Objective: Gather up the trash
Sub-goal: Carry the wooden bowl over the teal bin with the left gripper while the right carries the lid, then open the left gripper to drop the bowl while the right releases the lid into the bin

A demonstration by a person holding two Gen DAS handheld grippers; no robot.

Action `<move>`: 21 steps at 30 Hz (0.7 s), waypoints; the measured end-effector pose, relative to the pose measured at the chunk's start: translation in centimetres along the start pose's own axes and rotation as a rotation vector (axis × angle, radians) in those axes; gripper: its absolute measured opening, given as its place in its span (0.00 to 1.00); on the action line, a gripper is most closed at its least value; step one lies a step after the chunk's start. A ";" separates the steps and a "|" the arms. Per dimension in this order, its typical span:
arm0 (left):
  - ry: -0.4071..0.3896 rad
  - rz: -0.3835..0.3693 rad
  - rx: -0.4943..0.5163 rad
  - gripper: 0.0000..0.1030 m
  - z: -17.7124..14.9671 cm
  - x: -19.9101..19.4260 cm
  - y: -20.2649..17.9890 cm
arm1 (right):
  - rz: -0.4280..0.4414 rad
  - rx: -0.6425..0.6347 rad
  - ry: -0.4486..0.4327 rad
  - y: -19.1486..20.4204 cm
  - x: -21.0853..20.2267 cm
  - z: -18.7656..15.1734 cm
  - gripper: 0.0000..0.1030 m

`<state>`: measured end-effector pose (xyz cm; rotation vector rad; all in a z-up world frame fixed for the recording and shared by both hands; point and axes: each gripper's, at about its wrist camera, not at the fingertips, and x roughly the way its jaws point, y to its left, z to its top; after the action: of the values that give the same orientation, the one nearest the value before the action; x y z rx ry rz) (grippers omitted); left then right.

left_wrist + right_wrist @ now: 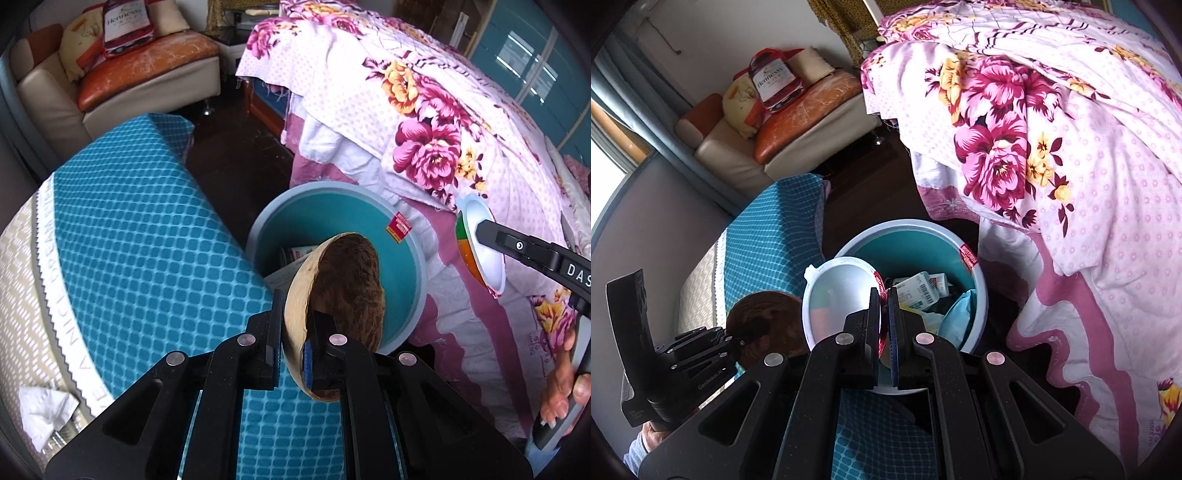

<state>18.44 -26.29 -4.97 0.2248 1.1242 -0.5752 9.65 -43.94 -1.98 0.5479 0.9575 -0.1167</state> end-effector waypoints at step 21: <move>-0.031 -0.040 0.026 0.54 0.4 0.3 -1.5 | -0.036 0.003 0.035 -0.2 1.8 0.3 0.04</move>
<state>18.03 -27.82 -4.92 0.2155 1.0936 -0.6269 10.80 -44.02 -3.40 0.5371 1.0018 -0.1411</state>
